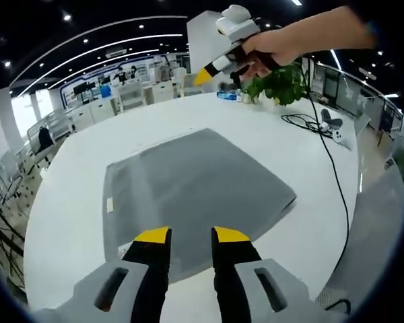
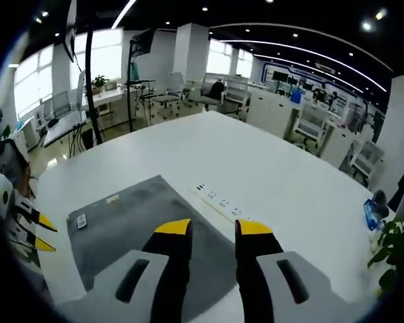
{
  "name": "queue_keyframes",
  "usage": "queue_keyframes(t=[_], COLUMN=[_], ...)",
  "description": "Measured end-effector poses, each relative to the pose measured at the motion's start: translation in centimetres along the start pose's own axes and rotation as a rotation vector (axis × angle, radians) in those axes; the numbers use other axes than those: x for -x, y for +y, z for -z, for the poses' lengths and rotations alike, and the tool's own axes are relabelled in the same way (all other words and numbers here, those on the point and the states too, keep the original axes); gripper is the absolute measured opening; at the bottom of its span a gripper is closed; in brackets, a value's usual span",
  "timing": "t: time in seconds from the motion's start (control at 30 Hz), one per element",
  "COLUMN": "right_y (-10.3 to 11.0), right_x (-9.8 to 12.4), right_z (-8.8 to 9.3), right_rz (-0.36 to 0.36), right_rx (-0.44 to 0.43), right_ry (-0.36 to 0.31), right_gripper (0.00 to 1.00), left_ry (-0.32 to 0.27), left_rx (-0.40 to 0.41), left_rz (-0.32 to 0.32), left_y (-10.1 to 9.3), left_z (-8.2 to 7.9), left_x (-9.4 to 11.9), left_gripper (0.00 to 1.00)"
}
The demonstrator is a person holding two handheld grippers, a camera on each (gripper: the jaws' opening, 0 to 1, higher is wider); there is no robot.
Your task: Fold the towel on the table until its edges align and the towel forms a compact rectangular stack.
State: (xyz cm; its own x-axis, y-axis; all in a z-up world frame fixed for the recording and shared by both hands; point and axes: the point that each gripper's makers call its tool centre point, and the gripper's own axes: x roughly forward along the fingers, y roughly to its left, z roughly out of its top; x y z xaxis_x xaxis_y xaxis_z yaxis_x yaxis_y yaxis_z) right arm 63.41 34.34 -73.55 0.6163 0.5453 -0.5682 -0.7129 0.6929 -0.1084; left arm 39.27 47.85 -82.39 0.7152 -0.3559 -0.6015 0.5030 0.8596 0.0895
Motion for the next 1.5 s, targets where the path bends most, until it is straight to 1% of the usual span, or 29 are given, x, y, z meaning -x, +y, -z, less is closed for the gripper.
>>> queue_keyframes(t=[0.07, 0.13, 0.27, 0.33, 0.4, 0.47, 0.5, 0.57, 0.6, 0.67, 0.73, 0.77, 0.87, 0.93, 0.97, 1.03, 1.1, 1.13, 1.17, 1.27, 1.33, 1.37, 1.4, 1.43, 1.5], right_y=[-0.4, -0.7, -1.3, -1.9, -2.5, -3.1, -3.1, -3.1, -3.2, -3.9, -4.1, -4.8, -5.1, -5.8, -5.9, -6.2, -6.8, -7.0, -6.7, -6.6, -6.7, -7.4, -7.6, -7.6, -8.0], right_x=[0.6, 0.8, 1.3, 1.6, 1.5, 1.9, 2.1, 2.2, 2.3, 2.3, 2.5, 2.4, 2.5, 2.1, 2.3, 2.1, 1.8, 1.7, 1.5, 1.4, 0.7, 0.0, -0.2, -0.3, -1.1], right_z=[0.8, 1.1, 1.9, 2.6, 2.8, 3.3, 3.6, 3.8, 3.9, 4.5, 4.5, 5.0, 5.8, 6.2, 6.3, 6.7, 7.3, 7.5, 7.8, 8.1, 8.7, 8.9, 9.0, 9.1, 9.6], right_rz=[0.001, 0.002, 0.008, 0.015, 0.019, 0.024, 0.026, 0.023, 0.025, 0.028, 0.029, 0.032, 0.033, 0.035, 0.037, 0.039, 0.042, 0.042, 0.04, 0.029, 0.024, 0.022, 0.02, 0.015, 0.004], right_rx=[-0.004, -0.007, -0.015, -0.02, -0.028, -0.038, -0.036, -0.033, -0.035, -0.042, -0.044, -0.047, -0.056, -0.058, -0.064, -0.071, -0.079, -0.082, -0.087, -0.088, -0.072, -0.072, -0.073, -0.074, -0.07], right_ry=[0.004, 0.006, 0.009, 0.013, 0.012, 0.012, 0.015, 0.017, 0.018, 0.019, 0.021, 0.019, 0.021, 0.017, 0.016, 0.015, 0.014, 0.014, 0.012, 0.013, 0.015, 0.013, 0.012, 0.015, 0.022], right_gripper=[0.24, 0.24, 0.24, 0.25, 0.25, 0.26, 0.26, 0.26, 0.27, 0.27, 0.29, 0.29, 0.31, 0.33, 0.34, 0.36, 0.37, 0.37, 0.37, 0.37, 0.37, 0.37, 0.37, 0.36, 0.36], left_ry=[-0.008, -0.015, -0.031, -0.038, -0.042, -0.054, -0.053, -0.055, -0.058, -0.06, -0.059, -0.062, -0.07, -0.073, -0.07, -0.067, -0.08, -0.084, -0.086, -0.074, -0.064, -0.06, -0.062, -0.064, -0.054], left_rx=[0.0, -0.004, -0.011, -0.011, -0.019, -0.026, -0.03, -0.019, -0.012, -0.009, -0.003, 0.003, 0.03, 0.045, 0.053, 0.058, 0.069, 0.079, 0.083, 0.076, 0.06, 0.059, 0.066, 0.103, 0.104], left_rz=[0.007, 0.016, 0.031, 0.045, 0.051, 0.054, 0.058, 0.054, 0.052, 0.057, 0.063, 0.066, 0.065, 0.072, 0.077, 0.075, 0.074, 0.076, 0.079, 0.089, 0.077, 0.065, 0.059, 0.06, 0.06], left_y=[-0.6, -1.7, -2.6, -3.0, -3.4, -4.1, -4.6, -5.0, -5.3, -5.9, -6.6, -6.9, -7.6, -8.3, -8.7, -8.9, -9.5, -9.6, -9.7, -10.7, -10.9, -10.7, -10.7, -10.8, -10.8], left_z=[-0.3, -0.7, -1.4, -1.6, -1.8, -2.3, -2.5, -2.7, -2.8, -3.1, -3.3, -3.4, -3.8, -3.9, -3.9, -3.9, -4.0, -4.0, -4.1, -3.9, -3.9, -3.9, -4.1, -4.2, -4.2], left_x=[-0.1, -0.1, -0.2, -0.5, -0.7, -1.0, -1.1, -1.4, -1.4, -1.9, -2.3, -2.5, -2.8, -3.0, -3.2, -3.6, -3.6, -4.0, -4.2, -5.0, -5.4, -5.6, -5.7, -5.8, -6.4], left_gripper=[0.25, 0.25, 0.26, 0.29, 0.3, 0.3, 0.31, 0.39, 0.41, 0.42, 0.44, 0.46, 0.52, 0.55, 0.56, 0.59, 0.65, 0.67, 0.68, 0.69, 0.68, 0.68, 0.68, 0.68, 0.68])
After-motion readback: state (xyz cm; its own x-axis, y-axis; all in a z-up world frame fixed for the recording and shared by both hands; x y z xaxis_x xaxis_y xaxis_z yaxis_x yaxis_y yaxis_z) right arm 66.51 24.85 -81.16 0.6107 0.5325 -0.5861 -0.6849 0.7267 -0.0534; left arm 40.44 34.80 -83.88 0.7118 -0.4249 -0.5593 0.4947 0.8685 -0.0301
